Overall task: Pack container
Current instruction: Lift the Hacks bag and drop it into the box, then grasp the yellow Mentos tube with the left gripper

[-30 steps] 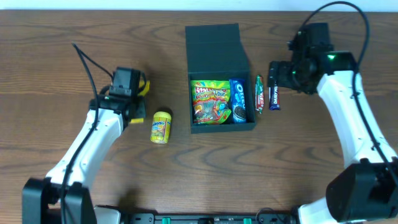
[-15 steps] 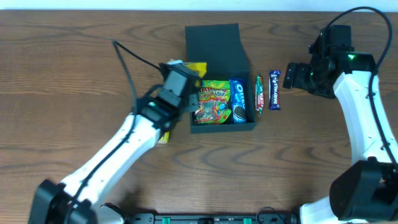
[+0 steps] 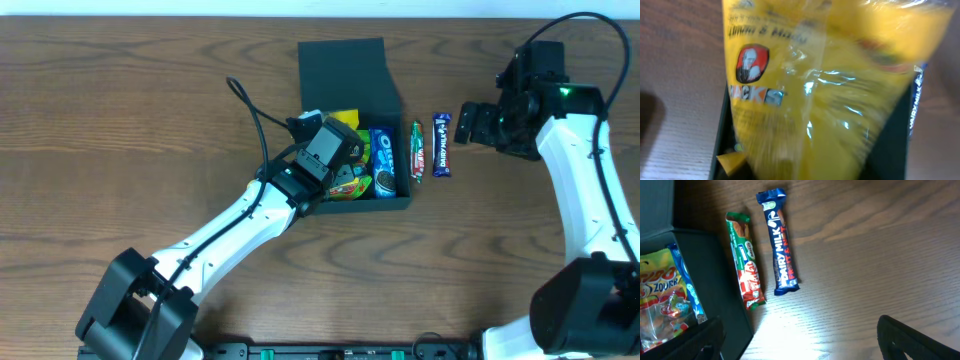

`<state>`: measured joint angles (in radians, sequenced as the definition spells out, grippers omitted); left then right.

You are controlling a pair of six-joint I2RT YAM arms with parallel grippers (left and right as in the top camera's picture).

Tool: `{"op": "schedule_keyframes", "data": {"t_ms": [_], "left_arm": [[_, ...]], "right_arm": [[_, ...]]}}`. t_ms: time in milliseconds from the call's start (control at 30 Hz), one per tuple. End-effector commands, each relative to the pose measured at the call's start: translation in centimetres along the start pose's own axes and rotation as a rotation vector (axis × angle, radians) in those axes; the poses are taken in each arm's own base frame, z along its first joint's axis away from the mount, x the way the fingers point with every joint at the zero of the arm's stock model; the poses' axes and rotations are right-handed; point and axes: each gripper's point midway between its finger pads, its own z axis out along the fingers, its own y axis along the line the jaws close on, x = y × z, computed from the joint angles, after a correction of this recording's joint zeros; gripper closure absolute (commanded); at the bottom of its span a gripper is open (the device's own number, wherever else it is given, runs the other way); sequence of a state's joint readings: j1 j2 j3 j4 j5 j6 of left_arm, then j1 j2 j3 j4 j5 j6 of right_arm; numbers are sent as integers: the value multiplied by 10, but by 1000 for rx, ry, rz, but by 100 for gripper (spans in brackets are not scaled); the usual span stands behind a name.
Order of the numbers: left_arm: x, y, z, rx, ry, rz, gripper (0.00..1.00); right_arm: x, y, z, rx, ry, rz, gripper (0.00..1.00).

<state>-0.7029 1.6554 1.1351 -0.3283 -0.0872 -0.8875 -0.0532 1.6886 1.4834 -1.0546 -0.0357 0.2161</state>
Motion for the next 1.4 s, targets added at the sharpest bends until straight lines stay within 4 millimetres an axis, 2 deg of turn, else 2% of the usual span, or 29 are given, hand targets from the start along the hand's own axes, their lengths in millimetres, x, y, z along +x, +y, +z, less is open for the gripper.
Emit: {"op": "schedule_keyframes", "data": {"t_ms": [0, 33, 67, 167, 233, 267, 300, 333, 367, 400, 433, 533, 633, 767, 867, 1033, 1133, 1300, 1367], "left_arm": [[-11, -6, -2, 8, -37, -14, 44], [-12, -7, -4, 13, -44, -1, 37], [-14, -8, -6, 18, -50, 15, 33], [-26, -12, -19, 25, -98, 97, 32], [-40, -10, -40, 13, -163, 141, 31], [-48, -6, -51, -4, -199, 144, 28], [-56, 0, -62, -28, -235, 135, 25], [-66, 10, -75, -62, -275, 122, 25], [-74, 19, -86, -88, -305, 109, 23], [-84, 32, -100, -115, -333, 87, 22], [-92, 43, -112, -128, -349, 60, 22], [-111, 78, -140, -174, -381, -21, 19], [-117, 104, -153, -190, -362, -80, 17], [-113, 119, -153, -193, -300, -118, 17], [-109, 123, -152, -202, -283, -121, 17], [-109, 123, -152, -202, -283, -121, 13], [-109, 123, -152, -203, -283, -120, 13], [-109, 124, -151, -207, -279, -105, 12], [-106, 125, -149, -212, -273, -101, 12]], "right_arm": [[3, 1, 2, -18, 16, 1, 2], [4, 1, 2, -17, 19, 1, 2], [4, 1, 2, -16, 20, 1, 2], [5, 2, 2, -19, 23, -1, 3], [7, 15, 1, -83, 30, -35, 11], [8, 30, 0, -149, 34, -78, 20], [9, 43, -1, -204, 34, -116, 34], [11, 58, -4, -267, 34, -157, 57], [13, 73, -7, -328, 31, -199, 74], [16, 91, -10, -390, 26, -248, 89], [20, 109, -14, -445, 20, -297, 98], [33, 154, -18, -543, 5, -434, 98], [49, 188, -13, -588, 16, -538, 99], [70, 221, 17, -611, 71, -619, 98], [85, 240, 50, -659, 139, -636, 99], [105, 248, 111, -647, 242, -608, 99], [113, 246, 133, -634, 278, -590, 99], [114, 245, 139, -631, 287, -588, 99], [110, 247, 130, -641, 278, -588, 99]]}}
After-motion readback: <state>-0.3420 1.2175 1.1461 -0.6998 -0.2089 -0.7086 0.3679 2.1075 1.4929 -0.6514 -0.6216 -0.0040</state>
